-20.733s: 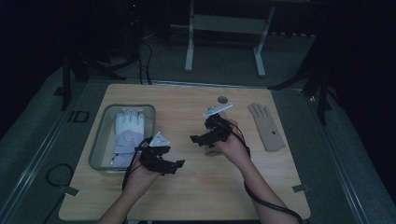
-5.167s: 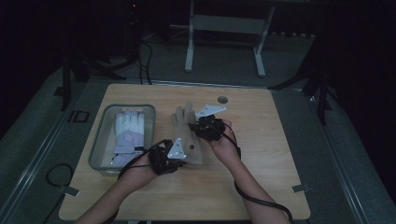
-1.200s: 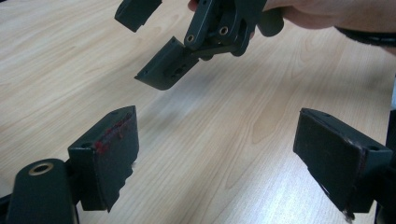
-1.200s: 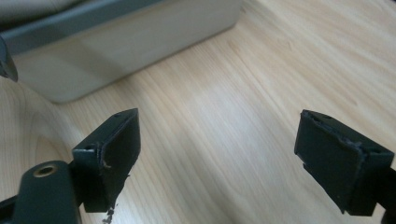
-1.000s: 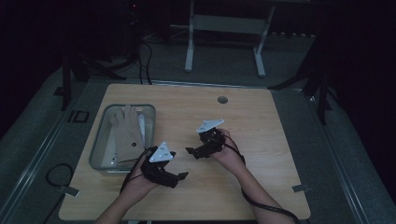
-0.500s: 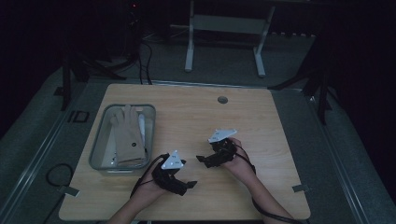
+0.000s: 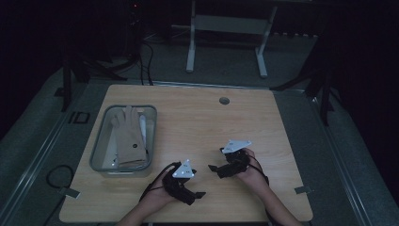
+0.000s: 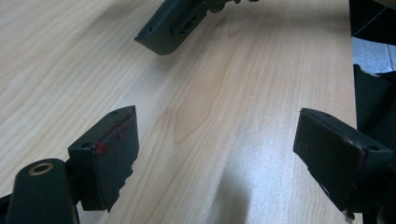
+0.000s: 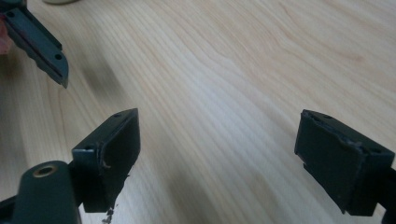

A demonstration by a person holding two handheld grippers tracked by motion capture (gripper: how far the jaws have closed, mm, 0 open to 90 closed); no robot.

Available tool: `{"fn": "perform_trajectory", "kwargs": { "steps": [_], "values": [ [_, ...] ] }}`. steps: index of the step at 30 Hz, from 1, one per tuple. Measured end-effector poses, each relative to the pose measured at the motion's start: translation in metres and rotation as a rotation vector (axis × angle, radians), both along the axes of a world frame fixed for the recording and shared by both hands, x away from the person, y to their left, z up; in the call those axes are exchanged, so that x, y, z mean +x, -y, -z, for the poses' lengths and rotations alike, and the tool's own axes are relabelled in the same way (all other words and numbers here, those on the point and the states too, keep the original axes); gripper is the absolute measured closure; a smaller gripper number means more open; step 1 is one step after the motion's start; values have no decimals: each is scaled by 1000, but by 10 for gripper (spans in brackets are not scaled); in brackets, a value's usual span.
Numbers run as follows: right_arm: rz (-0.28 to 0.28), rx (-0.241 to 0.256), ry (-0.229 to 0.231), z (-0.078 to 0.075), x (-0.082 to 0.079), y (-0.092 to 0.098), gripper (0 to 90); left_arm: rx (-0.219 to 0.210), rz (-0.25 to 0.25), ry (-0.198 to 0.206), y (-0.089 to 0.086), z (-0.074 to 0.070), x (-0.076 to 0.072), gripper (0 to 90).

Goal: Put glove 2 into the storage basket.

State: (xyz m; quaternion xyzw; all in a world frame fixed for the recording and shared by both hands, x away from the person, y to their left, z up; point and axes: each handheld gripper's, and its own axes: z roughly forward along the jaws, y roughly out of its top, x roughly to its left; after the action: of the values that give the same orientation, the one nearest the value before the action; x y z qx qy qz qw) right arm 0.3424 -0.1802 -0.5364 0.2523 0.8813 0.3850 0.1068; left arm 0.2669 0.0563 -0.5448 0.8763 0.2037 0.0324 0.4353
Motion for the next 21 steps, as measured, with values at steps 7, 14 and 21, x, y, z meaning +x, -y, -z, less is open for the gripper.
{"fn": "perform_trajectory", "kwargs": {
  "steps": [7,14,21],
  "values": [
    [22,23,9,6,-10,18,141,5,3,-4,3,5,0,146],
    [53,2,1,11,-15,37,139,11,9,-13,7,10,-1,145],
    [51,45,8,14,-23,53,138,-19,7,-13,6,12,-2,145]
  ]
}}
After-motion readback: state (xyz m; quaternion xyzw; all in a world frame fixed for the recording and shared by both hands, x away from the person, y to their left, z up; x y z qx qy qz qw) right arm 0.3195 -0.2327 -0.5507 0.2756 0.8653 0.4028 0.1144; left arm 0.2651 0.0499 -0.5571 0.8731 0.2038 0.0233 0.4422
